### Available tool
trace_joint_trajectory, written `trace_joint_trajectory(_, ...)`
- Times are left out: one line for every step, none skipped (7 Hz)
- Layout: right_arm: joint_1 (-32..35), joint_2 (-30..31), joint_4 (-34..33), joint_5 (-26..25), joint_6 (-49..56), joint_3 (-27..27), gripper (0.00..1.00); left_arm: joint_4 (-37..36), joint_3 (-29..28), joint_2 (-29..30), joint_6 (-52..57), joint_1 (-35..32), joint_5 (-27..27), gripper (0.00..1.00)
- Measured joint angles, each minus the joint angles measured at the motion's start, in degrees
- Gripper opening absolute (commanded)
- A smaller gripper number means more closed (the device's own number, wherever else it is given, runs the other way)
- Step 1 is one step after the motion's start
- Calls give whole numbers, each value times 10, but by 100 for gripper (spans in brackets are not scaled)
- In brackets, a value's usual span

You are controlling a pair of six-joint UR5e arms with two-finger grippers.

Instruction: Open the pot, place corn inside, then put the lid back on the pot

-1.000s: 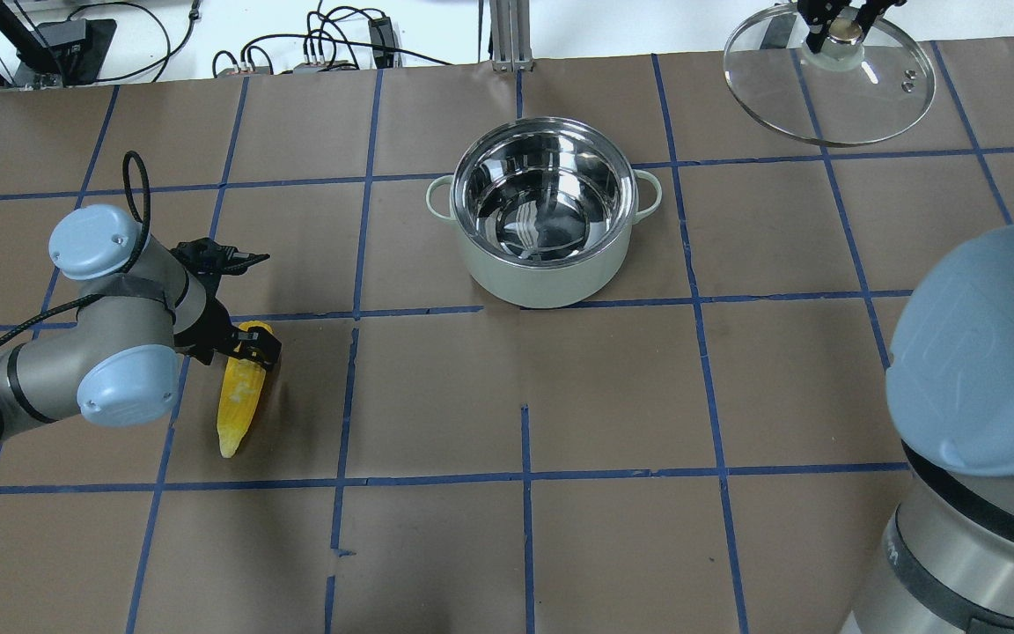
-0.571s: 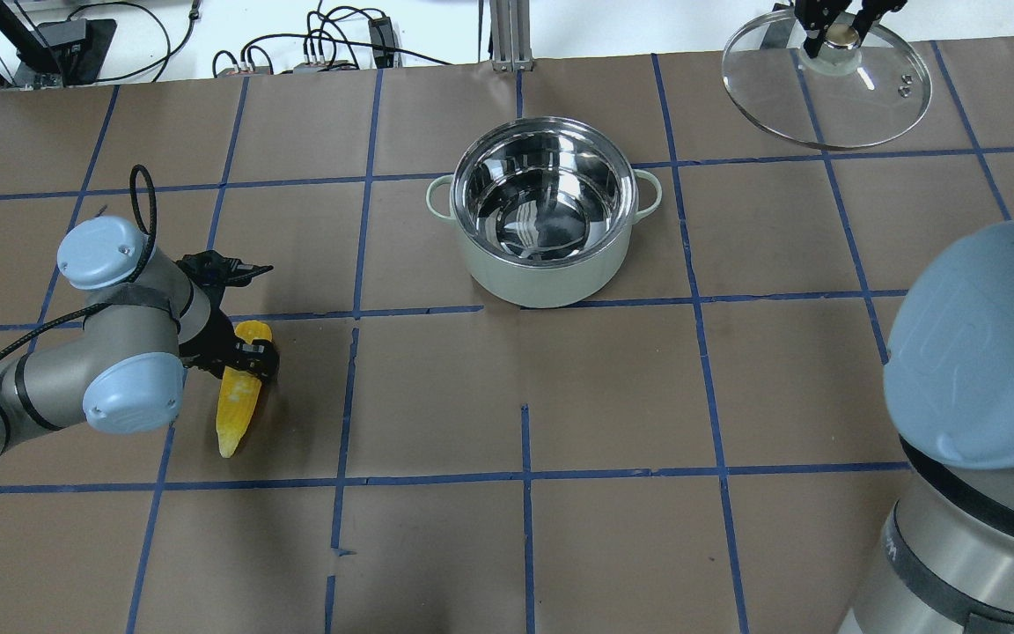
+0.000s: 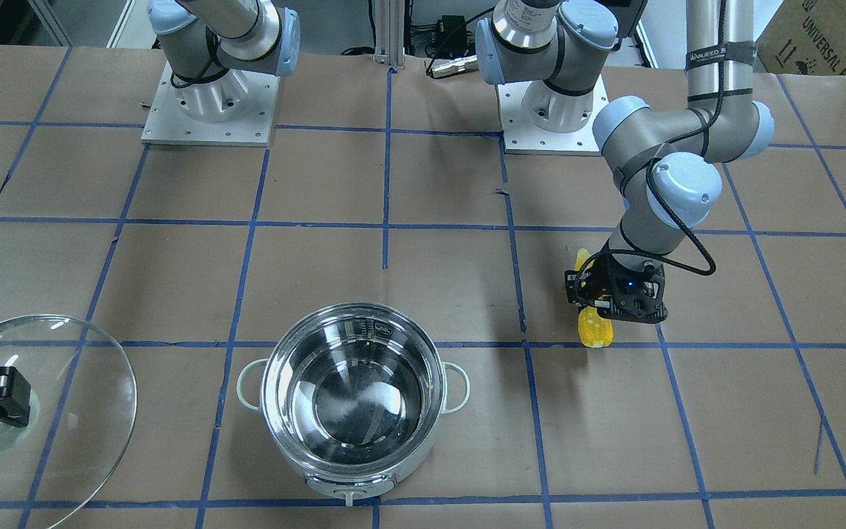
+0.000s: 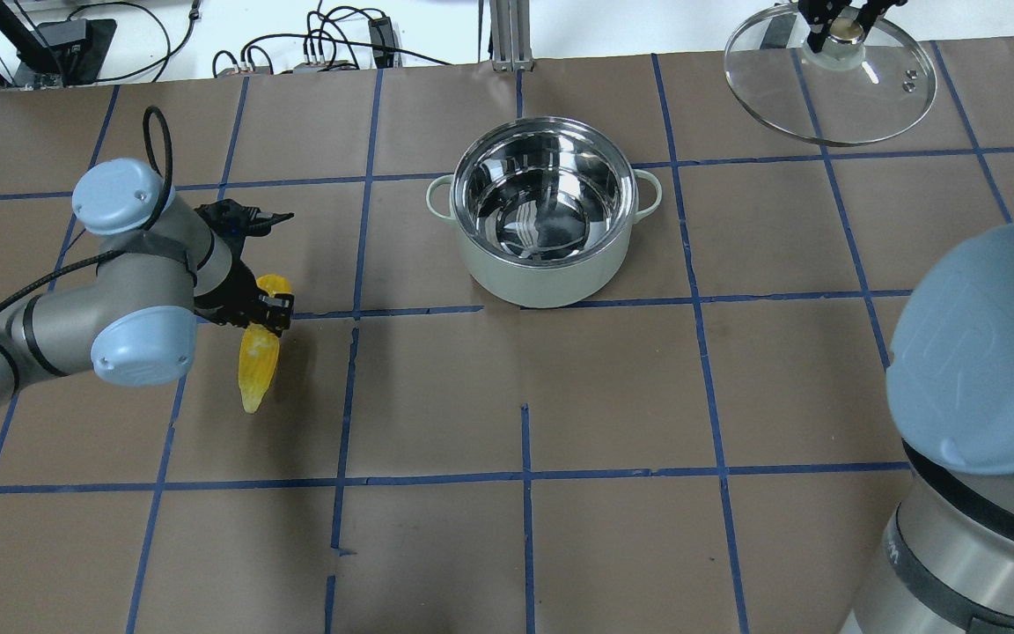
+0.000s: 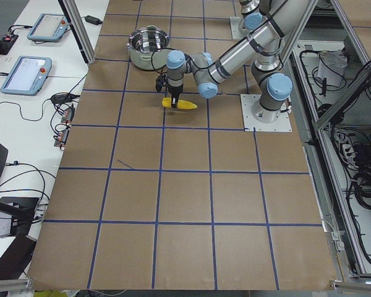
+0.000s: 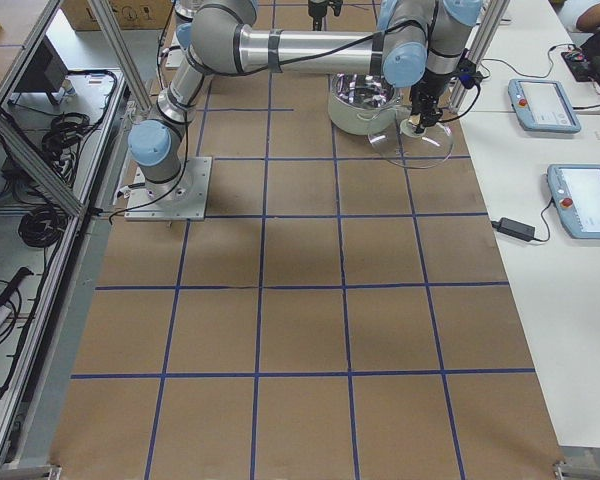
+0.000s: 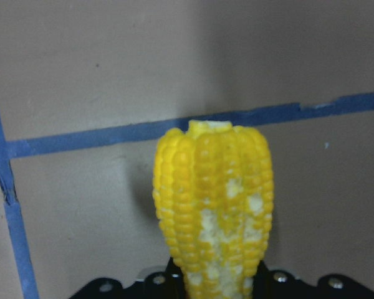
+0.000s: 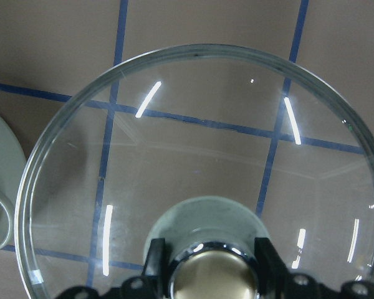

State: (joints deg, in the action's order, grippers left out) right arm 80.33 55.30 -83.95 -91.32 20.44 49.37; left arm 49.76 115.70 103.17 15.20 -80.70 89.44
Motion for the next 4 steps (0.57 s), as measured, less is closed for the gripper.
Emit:
trace_joint_trajectory(0,0,0,0,1,0,8,58,-60,4,-47,-34,-3,15)
trace_joint_trajectory(0,0,0,0,1,0,8,120,-125,13,-94,-62,-14,15)
trace_joint_trajectory(0,0,0,0,1,0,8,172,-188,27,-133,-85,-30,15)
trace_joint_trajectory(0,-1,0,1,1,0,8,204,-243,45,-166,-111,-37,15)
